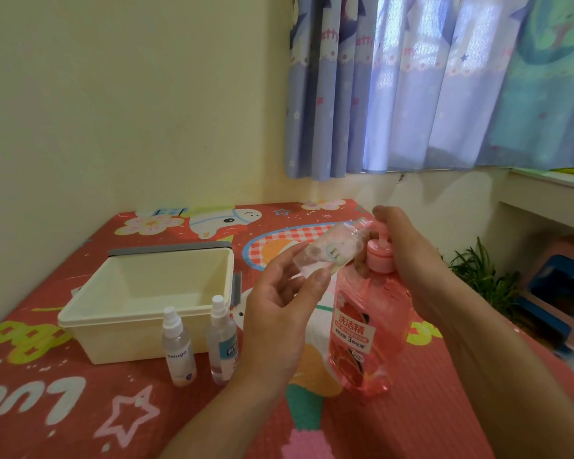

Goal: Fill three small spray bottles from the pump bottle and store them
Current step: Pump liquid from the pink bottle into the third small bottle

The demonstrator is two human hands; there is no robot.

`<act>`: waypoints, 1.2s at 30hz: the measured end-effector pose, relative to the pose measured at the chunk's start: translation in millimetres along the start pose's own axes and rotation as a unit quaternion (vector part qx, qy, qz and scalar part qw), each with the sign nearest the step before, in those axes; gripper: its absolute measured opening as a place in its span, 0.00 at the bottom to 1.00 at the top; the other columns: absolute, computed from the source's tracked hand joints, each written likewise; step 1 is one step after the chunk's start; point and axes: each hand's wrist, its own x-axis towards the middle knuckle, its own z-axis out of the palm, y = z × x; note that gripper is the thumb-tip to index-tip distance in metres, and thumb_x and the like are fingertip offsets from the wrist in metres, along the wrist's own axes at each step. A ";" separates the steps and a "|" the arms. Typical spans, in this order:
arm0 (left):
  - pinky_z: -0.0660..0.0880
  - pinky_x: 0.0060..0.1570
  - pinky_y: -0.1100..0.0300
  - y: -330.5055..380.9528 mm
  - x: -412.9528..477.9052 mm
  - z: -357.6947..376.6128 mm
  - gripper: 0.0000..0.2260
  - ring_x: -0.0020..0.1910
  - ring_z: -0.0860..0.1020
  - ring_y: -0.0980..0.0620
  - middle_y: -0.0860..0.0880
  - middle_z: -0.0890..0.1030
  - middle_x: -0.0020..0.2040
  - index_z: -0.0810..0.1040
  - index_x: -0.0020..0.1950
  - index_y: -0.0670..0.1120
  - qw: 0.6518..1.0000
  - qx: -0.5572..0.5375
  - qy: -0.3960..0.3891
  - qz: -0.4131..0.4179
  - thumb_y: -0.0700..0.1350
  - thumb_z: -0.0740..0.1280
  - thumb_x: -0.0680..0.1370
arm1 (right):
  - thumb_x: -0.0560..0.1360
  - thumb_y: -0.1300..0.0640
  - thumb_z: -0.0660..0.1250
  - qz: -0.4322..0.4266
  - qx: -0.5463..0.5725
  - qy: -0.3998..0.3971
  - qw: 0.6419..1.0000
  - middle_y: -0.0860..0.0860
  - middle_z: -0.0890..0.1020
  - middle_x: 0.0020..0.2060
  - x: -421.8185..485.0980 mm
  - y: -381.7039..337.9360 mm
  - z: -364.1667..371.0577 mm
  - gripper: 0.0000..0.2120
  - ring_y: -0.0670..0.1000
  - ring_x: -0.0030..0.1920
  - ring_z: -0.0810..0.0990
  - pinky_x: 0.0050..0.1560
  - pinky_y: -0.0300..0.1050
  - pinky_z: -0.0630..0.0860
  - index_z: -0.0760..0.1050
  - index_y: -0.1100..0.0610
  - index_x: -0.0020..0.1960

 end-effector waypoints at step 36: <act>0.79 0.52 0.60 -0.9 0.0 -1.2 0.20 0.53 0.82 0.51 0.53 0.85 0.52 0.79 0.59 0.55 1.000 -0.003 -0.007 0.006 0.52 0.72 0.67 | 0.80 0.41 0.52 0.001 0.003 0.005 1.000 0.57 0.78 0.26 -1.3 -0.8 0.6 0.28 0.49 0.26 0.75 0.34 0.47 0.68 0.74 0.59 0.33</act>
